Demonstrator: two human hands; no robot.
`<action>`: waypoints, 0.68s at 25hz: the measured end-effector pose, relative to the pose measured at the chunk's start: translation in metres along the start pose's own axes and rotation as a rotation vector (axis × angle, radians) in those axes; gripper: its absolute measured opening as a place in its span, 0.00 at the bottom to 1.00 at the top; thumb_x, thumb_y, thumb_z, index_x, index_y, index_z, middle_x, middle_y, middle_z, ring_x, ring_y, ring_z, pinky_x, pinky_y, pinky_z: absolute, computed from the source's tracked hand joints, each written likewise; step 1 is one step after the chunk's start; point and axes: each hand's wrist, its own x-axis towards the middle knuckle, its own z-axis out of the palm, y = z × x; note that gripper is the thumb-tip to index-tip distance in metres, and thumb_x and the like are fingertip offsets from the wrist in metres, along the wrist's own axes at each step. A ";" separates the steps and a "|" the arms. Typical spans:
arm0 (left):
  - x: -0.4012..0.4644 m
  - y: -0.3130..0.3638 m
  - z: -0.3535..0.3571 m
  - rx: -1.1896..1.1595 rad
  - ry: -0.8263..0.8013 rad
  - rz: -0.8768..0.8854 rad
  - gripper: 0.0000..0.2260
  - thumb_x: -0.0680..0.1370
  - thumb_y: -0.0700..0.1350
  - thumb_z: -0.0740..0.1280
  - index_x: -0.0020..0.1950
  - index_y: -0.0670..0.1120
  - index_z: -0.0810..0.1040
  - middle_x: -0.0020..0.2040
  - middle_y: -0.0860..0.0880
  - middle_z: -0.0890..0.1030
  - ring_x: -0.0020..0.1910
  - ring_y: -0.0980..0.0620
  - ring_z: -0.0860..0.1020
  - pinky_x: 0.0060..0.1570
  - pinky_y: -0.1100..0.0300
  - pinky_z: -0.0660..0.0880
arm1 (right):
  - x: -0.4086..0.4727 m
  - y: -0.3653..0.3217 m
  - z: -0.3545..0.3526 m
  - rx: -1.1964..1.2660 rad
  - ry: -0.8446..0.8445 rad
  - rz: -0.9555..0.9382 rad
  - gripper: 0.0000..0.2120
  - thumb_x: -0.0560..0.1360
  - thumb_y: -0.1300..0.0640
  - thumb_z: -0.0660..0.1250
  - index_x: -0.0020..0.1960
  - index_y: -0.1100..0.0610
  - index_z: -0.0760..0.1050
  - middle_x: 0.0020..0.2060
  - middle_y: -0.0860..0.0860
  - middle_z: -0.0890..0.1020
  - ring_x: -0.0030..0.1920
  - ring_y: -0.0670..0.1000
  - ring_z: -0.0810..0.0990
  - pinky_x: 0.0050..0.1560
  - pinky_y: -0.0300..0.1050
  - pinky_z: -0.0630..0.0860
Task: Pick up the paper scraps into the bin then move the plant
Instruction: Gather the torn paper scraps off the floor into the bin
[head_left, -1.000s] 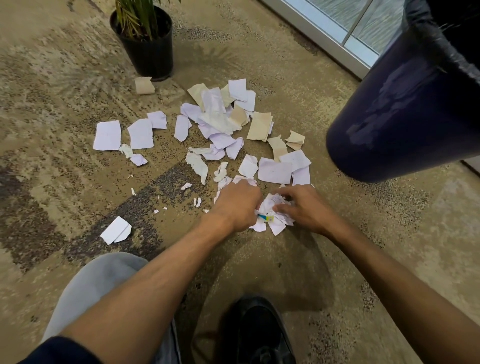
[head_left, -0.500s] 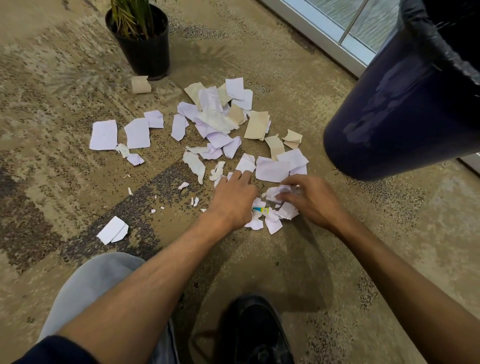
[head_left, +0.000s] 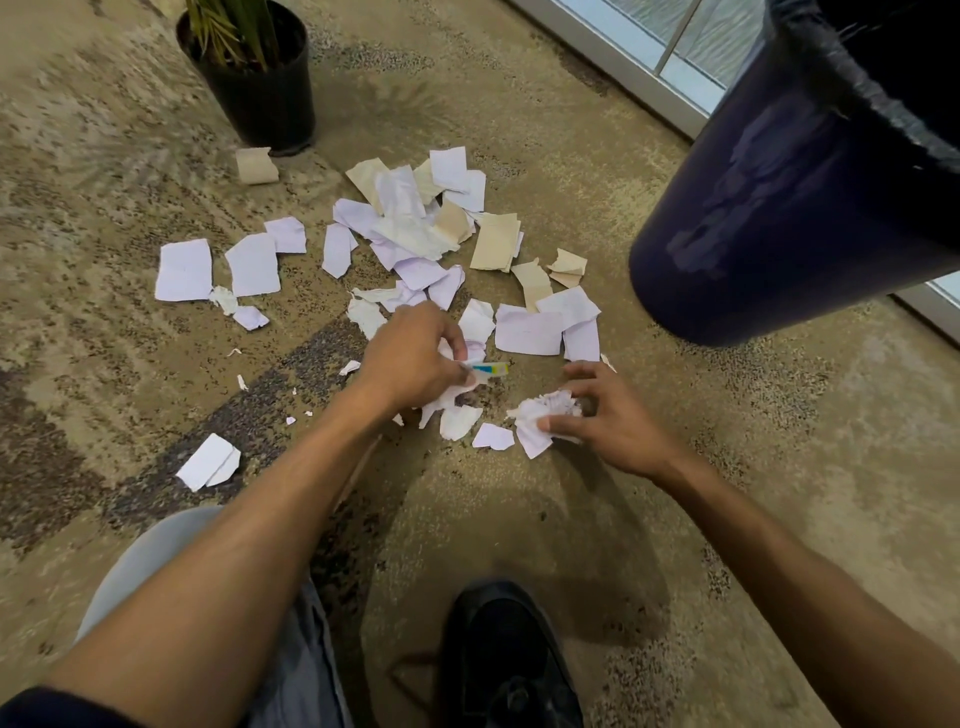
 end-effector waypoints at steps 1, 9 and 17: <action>0.001 -0.002 0.001 0.018 -0.002 0.010 0.10 0.64 0.47 0.80 0.36 0.49 0.80 0.55 0.49 0.78 0.57 0.48 0.74 0.54 0.49 0.73 | -0.001 -0.001 0.005 -0.054 0.018 -0.004 0.26 0.69 0.47 0.76 0.63 0.56 0.78 0.70 0.47 0.69 0.67 0.50 0.70 0.66 0.51 0.70; 0.002 -0.001 0.027 0.344 0.017 0.086 0.05 0.71 0.47 0.73 0.44 0.48 0.80 0.57 0.48 0.74 0.61 0.46 0.69 0.59 0.52 0.65 | -0.015 -0.014 0.036 -0.320 0.205 -0.207 0.13 0.75 0.47 0.69 0.57 0.50 0.80 0.53 0.48 0.80 0.52 0.50 0.78 0.52 0.50 0.75; 0.006 0.001 0.026 0.085 0.068 -0.014 0.05 0.68 0.43 0.76 0.37 0.48 0.80 0.39 0.50 0.81 0.41 0.50 0.78 0.39 0.58 0.72 | 0.005 -0.015 0.017 0.059 0.165 -0.130 0.06 0.73 0.52 0.73 0.49 0.50 0.81 0.43 0.42 0.82 0.42 0.43 0.79 0.40 0.41 0.72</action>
